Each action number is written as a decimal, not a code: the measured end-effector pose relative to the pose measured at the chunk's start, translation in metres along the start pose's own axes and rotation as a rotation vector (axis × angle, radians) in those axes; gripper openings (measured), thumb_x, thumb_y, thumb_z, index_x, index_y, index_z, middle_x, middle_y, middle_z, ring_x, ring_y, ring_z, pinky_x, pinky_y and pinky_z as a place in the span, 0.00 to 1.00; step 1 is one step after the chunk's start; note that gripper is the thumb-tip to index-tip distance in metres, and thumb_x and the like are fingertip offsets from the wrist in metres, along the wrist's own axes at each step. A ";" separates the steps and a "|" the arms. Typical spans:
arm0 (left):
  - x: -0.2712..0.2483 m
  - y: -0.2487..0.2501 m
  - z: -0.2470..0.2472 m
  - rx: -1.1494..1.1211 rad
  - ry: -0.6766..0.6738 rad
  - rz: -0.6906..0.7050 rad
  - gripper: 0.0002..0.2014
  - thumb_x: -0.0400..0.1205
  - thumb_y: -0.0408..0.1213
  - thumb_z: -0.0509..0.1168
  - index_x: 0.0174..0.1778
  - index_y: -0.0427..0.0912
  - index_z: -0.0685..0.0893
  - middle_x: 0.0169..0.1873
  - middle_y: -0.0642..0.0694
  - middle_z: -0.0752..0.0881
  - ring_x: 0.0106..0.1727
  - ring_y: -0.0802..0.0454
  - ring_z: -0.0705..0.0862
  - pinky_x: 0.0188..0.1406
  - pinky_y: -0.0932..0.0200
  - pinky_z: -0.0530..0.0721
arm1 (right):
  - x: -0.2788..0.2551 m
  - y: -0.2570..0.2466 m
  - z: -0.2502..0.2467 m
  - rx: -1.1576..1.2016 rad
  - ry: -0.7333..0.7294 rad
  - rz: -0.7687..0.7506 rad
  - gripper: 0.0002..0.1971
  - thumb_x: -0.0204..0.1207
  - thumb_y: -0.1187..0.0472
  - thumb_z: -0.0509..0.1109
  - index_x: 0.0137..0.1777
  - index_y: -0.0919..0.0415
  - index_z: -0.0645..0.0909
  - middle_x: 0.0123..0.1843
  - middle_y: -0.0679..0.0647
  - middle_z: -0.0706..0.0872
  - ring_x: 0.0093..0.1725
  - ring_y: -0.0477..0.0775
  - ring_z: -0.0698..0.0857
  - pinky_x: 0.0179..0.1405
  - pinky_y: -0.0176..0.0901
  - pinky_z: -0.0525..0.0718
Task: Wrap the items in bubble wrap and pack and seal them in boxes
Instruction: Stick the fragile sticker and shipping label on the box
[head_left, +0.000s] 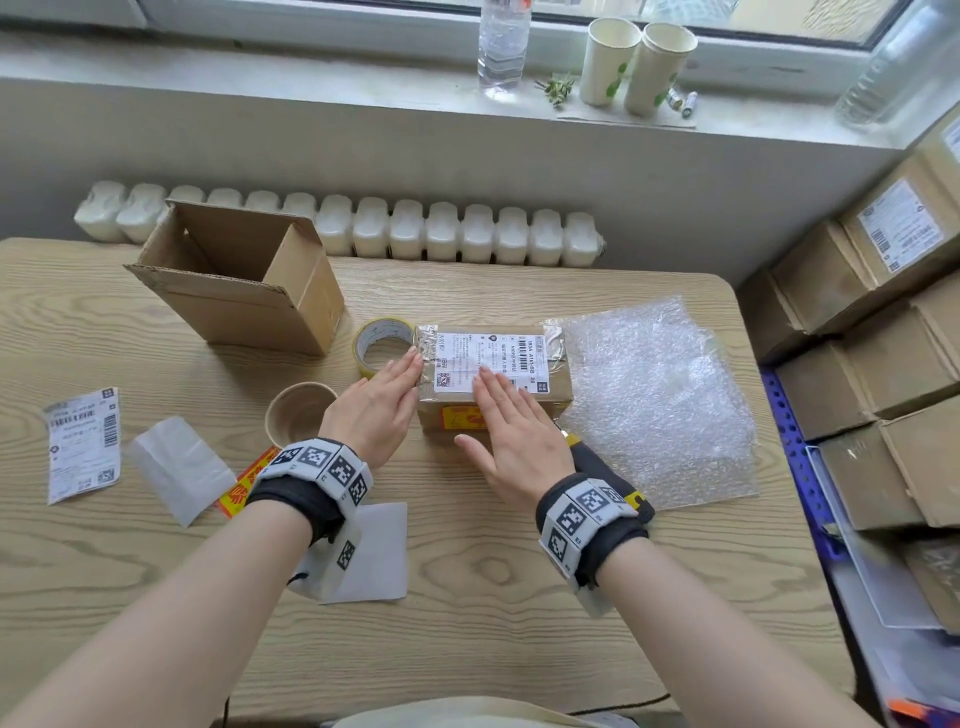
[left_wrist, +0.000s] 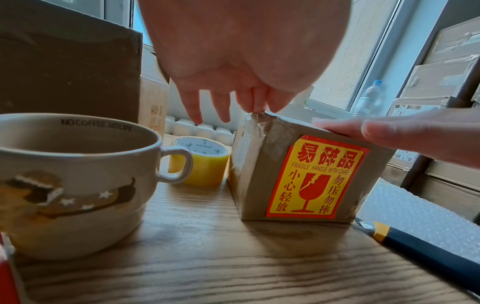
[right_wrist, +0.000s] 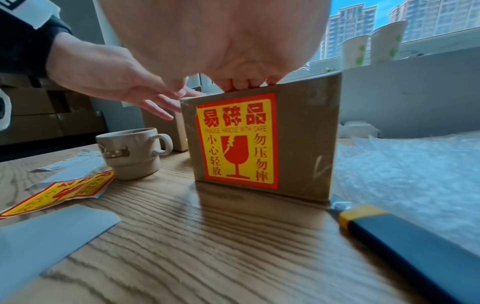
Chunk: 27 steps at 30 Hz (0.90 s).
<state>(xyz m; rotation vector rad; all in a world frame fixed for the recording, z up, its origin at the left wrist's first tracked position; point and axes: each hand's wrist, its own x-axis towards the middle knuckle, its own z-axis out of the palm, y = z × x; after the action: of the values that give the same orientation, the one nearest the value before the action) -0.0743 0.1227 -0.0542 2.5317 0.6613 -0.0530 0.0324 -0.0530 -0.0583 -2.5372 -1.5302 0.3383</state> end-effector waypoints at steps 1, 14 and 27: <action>0.000 0.000 0.000 -0.007 0.005 -0.008 0.24 0.88 0.44 0.49 0.82 0.51 0.58 0.81 0.61 0.56 0.80 0.60 0.60 0.79 0.52 0.63 | -0.003 0.003 0.000 -0.006 0.007 0.023 0.44 0.75 0.31 0.31 0.84 0.59 0.48 0.86 0.52 0.48 0.84 0.48 0.46 0.79 0.40 0.35; 0.001 0.000 -0.002 -0.142 0.043 -0.036 0.22 0.87 0.44 0.55 0.79 0.56 0.65 0.77 0.67 0.61 0.77 0.59 0.67 0.74 0.56 0.70 | 0.004 0.036 -0.019 -0.033 -0.026 0.241 0.37 0.83 0.37 0.39 0.84 0.60 0.39 0.86 0.53 0.40 0.84 0.48 0.40 0.83 0.44 0.38; 0.000 0.000 0.002 -0.201 0.044 -0.048 0.22 0.87 0.42 0.55 0.79 0.54 0.66 0.78 0.63 0.62 0.76 0.59 0.69 0.68 0.60 0.71 | 0.050 -0.028 -0.012 0.096 -0.098 -0.018 0.34 0.85 0.42 0.45 0.84 0.58 0.43 0.86 0.51 0.42 0.84 0.46 0.41 0.82 0.41 0.37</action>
<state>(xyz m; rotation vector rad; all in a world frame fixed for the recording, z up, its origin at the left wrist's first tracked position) -0.0742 0.1220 -0.0565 2.3302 0.7075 0.0503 0.0348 0.0041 -0.0457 -2.4652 -1.5299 0.5277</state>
